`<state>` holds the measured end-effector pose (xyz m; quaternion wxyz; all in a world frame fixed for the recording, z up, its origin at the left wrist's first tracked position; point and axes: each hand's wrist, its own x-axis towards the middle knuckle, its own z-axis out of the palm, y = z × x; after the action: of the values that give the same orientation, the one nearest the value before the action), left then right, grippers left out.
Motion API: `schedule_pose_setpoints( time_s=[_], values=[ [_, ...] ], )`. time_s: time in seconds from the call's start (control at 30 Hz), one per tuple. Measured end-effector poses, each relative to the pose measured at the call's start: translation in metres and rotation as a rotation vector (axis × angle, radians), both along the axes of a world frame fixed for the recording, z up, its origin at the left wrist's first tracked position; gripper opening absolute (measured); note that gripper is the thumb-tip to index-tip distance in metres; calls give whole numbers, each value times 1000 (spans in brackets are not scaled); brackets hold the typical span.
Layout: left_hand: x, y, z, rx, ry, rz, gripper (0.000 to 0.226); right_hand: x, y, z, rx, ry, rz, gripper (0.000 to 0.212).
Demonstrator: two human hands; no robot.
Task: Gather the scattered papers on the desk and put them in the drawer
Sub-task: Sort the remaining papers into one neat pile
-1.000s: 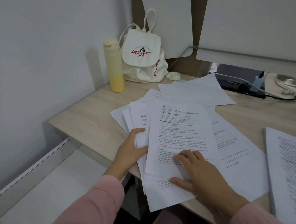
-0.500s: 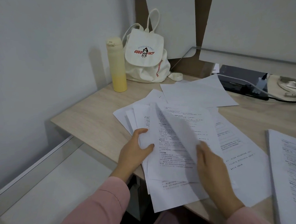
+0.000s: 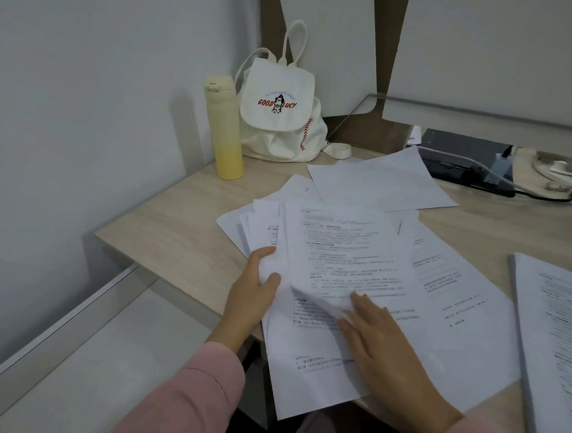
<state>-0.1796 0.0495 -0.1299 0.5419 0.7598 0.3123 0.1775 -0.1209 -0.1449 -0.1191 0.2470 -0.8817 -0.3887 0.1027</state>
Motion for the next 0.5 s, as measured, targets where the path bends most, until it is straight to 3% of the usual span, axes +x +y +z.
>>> schedule_pose_setpoints(
  time_s=[0.07, 0.1, 0.2, 0.27, 0.3, 0.4, 0.5],
  values=[
    [1, 0, 2, -85, -41, 42, 39, -3, -1, -1, -90, -50, 87, 93],
    [2, 0, 3, -95, -45, 51, 43, -5, -1, 0, -123, -28, 129, 101],
    [2, -1, 4, -37, -18, 29, 69, -7, -2, 14, -33, 224, 213, 87],
    [1, 0, 3, -7, -13, 8, 77, 3, -2, 22, 90, 372, 134, 57],
    [0, 0, 2, 0, -15, 3, 79, 15, -3, 20, 149, 356, 56, 44],
    [1, 1, 1, 9, -22, 2, 83, 59, -11, 14, 161, 202, -232, 45],
    [2, 2, 2, -10, -62, 2, 87, 80, -20, 17, 112, 315, -394, 51]
  ],
)
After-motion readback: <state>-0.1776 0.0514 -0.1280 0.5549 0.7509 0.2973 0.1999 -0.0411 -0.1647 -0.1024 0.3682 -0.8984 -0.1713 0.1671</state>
